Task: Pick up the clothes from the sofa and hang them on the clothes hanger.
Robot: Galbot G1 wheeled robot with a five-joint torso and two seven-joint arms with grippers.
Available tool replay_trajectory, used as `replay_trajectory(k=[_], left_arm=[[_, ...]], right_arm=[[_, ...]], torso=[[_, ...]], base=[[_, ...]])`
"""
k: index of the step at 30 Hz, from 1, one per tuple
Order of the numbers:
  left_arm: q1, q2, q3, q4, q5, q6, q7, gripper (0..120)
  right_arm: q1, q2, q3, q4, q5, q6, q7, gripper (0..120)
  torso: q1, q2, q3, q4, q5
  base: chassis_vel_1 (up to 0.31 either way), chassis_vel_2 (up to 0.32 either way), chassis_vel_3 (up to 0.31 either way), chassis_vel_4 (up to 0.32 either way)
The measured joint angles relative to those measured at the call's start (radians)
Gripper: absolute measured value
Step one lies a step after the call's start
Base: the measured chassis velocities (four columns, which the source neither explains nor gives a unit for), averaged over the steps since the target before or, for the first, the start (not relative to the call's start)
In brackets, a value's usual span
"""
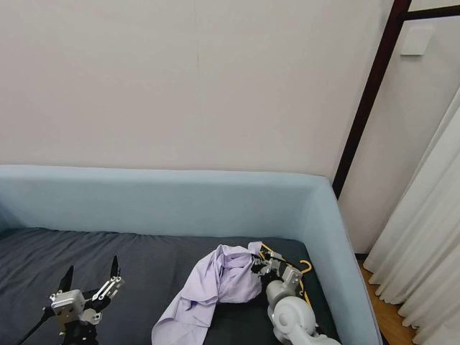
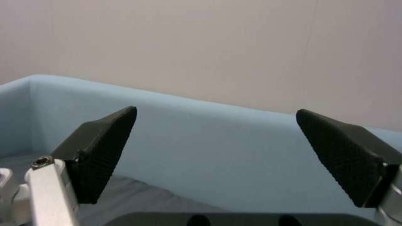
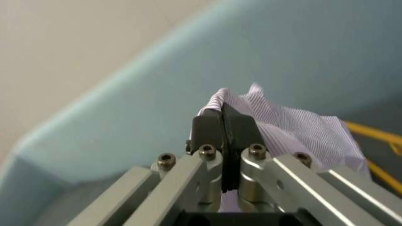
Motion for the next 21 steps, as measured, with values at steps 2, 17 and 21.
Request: replay_trajectory(k=[2, 17, 21], left_arm=[[-0.001, -0.005, 0.007, -0.007, 0.001, -0.001, 0.000, 100], [0.006, -0.014, 0.016, -0.038, 0.002, -0.009, 0.000, 100], [0.006, -0.014, 0.021, -0.037, 0.002, -0.009, -0.001, 100]], right_arm=[[0.003, -0.049, 0.011, 0.059, 0.037, 0.042, -0.055, 0], [0.181, -0.276, 0.139, 0.246, 0.221, 0.086, -0.094, 0], [0.224, -0.313, 0.179, 0.263, 0.239, 0.085, -0.096, 0]], torso=[[0.000, 0.000, 0.000, 0.0000, 0.0002], [0.000, 0.000, 0.000, 0.0002, 0.0000], [0.000, 0.000, 0.000, 0.0001, 0.0001]], base=[[0.000, 0.000, 0.000, 0.000], [0.000, 0.000, 0.000, 0.000], [0.000, 0.000, 0.000, 0.000]])
